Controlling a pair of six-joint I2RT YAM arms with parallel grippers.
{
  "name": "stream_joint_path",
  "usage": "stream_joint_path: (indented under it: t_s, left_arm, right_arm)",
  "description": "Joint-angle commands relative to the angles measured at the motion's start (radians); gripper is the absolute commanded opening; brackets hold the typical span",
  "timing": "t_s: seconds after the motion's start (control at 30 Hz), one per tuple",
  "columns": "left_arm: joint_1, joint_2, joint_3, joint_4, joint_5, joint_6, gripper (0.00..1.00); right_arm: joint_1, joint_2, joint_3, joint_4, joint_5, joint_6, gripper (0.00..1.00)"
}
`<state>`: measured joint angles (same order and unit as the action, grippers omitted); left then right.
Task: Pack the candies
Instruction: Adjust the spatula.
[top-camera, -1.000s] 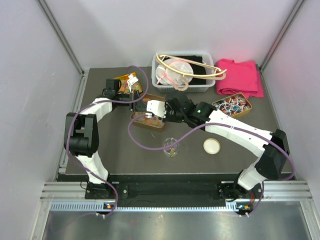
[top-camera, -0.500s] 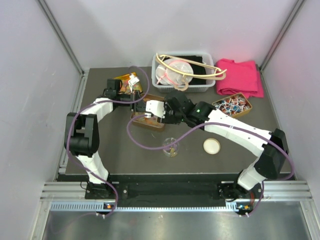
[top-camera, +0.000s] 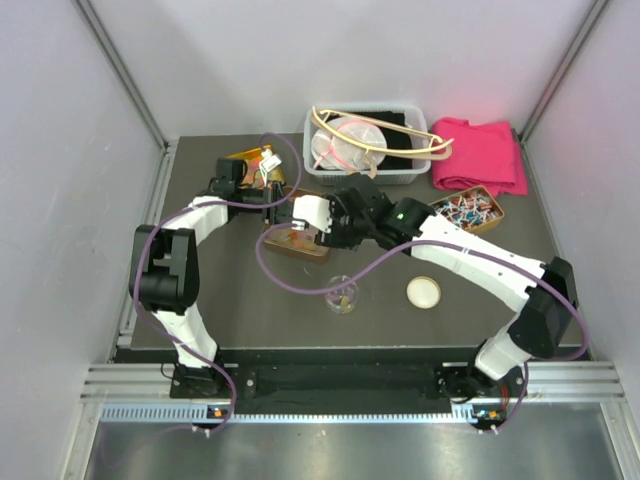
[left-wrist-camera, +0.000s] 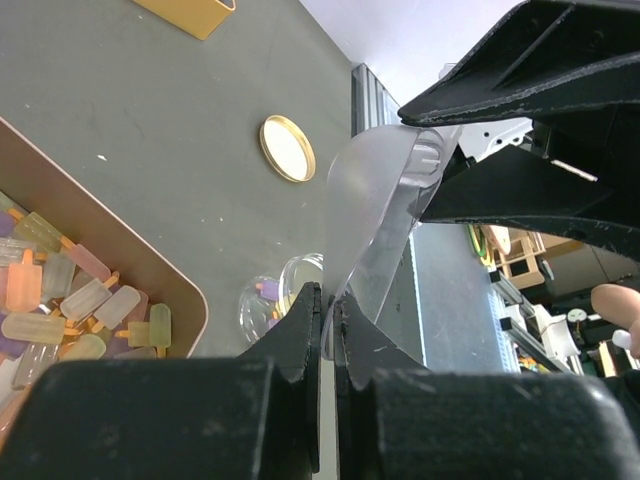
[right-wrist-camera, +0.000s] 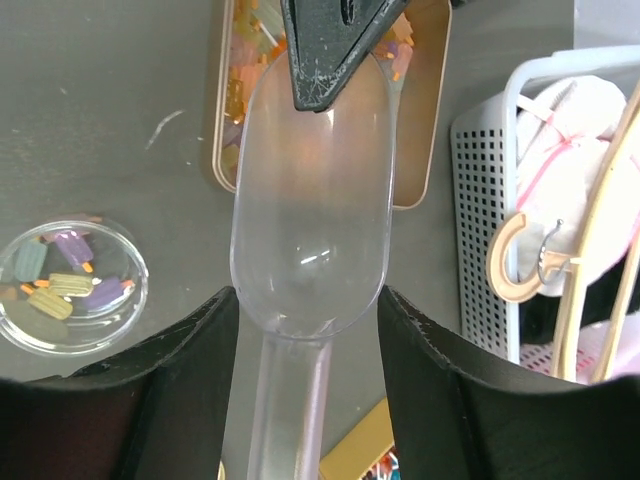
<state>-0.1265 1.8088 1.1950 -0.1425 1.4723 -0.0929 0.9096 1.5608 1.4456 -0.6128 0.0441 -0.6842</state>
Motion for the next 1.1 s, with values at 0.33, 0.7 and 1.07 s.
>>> stream_joint_path:
  t_s: [0.33,0.7,1.07]
  left_arm:
    - [0.007,-0.060,0.023,0.017,0.195,0.010,0.00]
    - [0.008,-0.092,0.037,0.017,0.195,-0.002,0.00]
    - [0.008,-0.091,0.041,0.015,0.197,-0.002,0.00]
  right_arm:
    - [-0.074,-0.180,0.033,0.015,-0.164,-0.020,0.61]
    - [-0.080,-0.206,-0.126,0.125,-0.155,-0.026,0.61]
    - [-0.080,-0.193,-0.183,0.203,-0.150,-0.020,0.57]
